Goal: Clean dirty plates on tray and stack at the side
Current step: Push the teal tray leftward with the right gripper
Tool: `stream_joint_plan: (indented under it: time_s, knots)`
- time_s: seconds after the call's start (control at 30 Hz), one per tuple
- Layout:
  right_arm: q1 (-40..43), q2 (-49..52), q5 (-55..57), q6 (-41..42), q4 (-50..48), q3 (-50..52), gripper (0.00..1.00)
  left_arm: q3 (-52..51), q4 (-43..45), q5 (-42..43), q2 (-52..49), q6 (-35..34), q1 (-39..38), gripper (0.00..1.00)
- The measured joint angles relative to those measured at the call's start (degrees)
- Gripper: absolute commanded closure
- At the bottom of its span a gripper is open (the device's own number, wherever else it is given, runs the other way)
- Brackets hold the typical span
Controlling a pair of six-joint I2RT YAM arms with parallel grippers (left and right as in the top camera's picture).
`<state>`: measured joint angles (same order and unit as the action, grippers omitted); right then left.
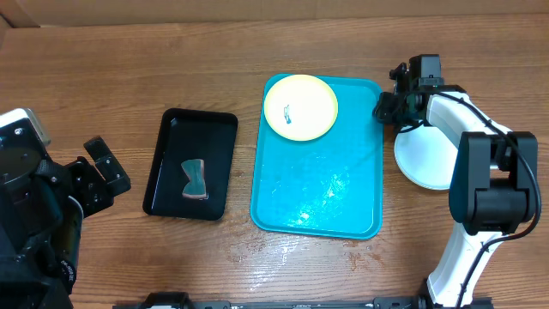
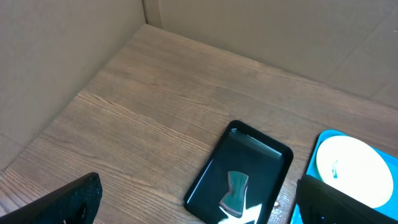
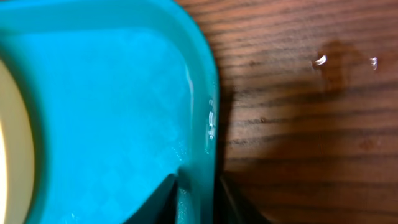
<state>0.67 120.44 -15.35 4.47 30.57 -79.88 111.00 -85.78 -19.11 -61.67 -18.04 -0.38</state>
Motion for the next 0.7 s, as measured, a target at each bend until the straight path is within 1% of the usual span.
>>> stream_joint_plan:
  time_s: [0.17, 0.37, 0.7]
  knots:
    - [-0.07, 0.02, -0.15, 1.7, 0.13, 0.0, 0.89, 0.0, 0.0, 0.0, 0.0, 0.0, 0.0, 0.0]
    - [-0.98, 0.02, 0.39, 3.45, -0.81, -0.02, 0.89, 0.0, 0.0, 0.0, 0.0, 0.0, 0.0, 0.0]
    - [-6.86, 0.07, 0.39, 6.23, -2.8, -0.02, 0.92, 0.0, 0.0, 0.0, 0.0, 0.0, 0.0, 0.0]
